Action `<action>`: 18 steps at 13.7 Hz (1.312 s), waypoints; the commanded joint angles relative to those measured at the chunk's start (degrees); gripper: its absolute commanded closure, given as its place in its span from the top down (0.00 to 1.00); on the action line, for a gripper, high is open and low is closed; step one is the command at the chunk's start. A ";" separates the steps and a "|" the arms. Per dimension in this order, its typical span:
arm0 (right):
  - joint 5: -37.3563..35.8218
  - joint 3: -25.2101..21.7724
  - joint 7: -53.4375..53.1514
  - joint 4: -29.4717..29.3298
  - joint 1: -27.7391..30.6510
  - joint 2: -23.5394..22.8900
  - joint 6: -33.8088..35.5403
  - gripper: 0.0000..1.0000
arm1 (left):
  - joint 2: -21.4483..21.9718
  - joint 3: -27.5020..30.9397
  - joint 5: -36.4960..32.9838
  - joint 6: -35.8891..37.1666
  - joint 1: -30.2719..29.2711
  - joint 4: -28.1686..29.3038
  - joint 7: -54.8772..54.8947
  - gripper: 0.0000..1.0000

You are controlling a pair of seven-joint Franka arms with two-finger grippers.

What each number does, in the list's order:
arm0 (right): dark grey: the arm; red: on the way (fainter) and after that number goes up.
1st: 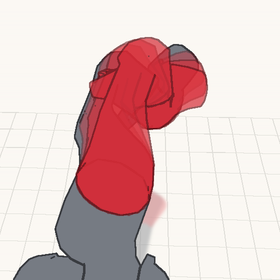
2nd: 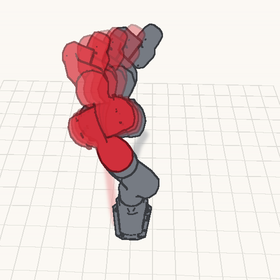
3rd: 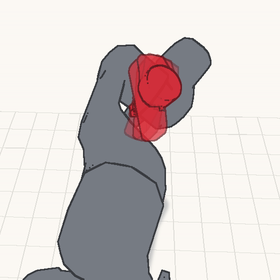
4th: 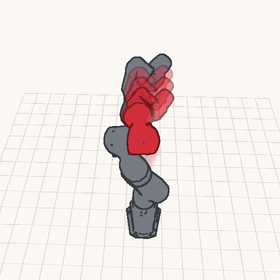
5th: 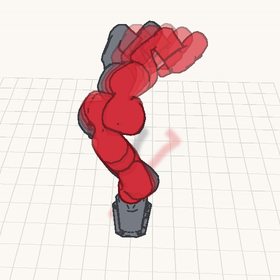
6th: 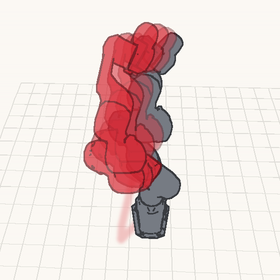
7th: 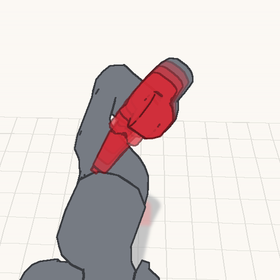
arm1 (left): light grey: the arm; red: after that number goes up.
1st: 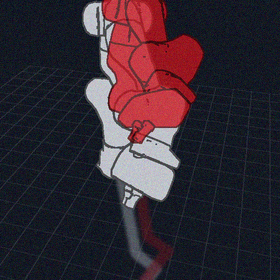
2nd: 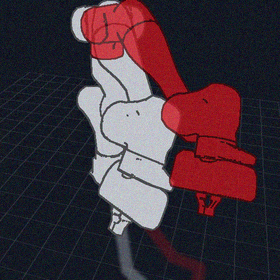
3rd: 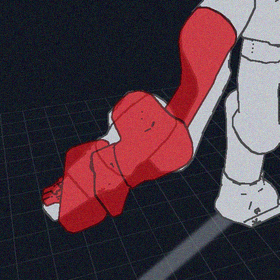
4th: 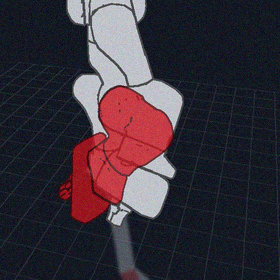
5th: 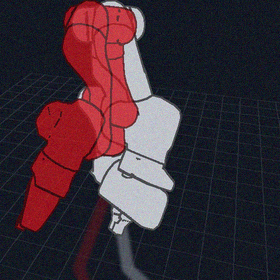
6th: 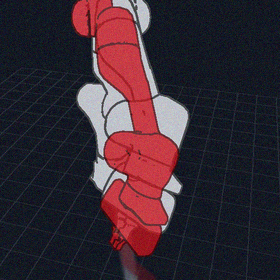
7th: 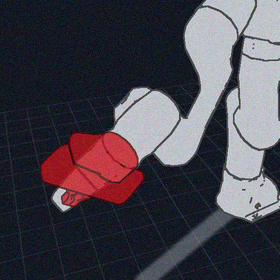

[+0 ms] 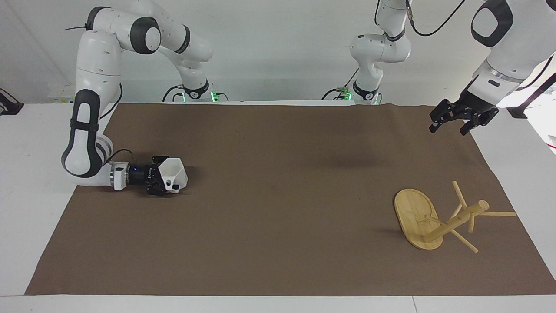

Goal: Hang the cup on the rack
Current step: 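Reach the right gripper to the white cup and grasp it, then carry the cup toward center with the right gripper while the left gripper approaches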

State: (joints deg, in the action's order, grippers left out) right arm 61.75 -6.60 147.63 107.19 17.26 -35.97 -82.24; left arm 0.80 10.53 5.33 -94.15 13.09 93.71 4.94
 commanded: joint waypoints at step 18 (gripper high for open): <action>38.62 0.53 -25.64 -0.40 -44.66 11.62 -36.99 0.28 | -0.81 -1.04 -8.15 -4.39 11.77 -0.81 -12.31 1.00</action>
State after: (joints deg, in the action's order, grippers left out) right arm 98.40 -5.80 123.71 106.92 -25.35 -25.44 -115.06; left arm 0.49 9.25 -1.03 -99.13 22.30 93.70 -4.83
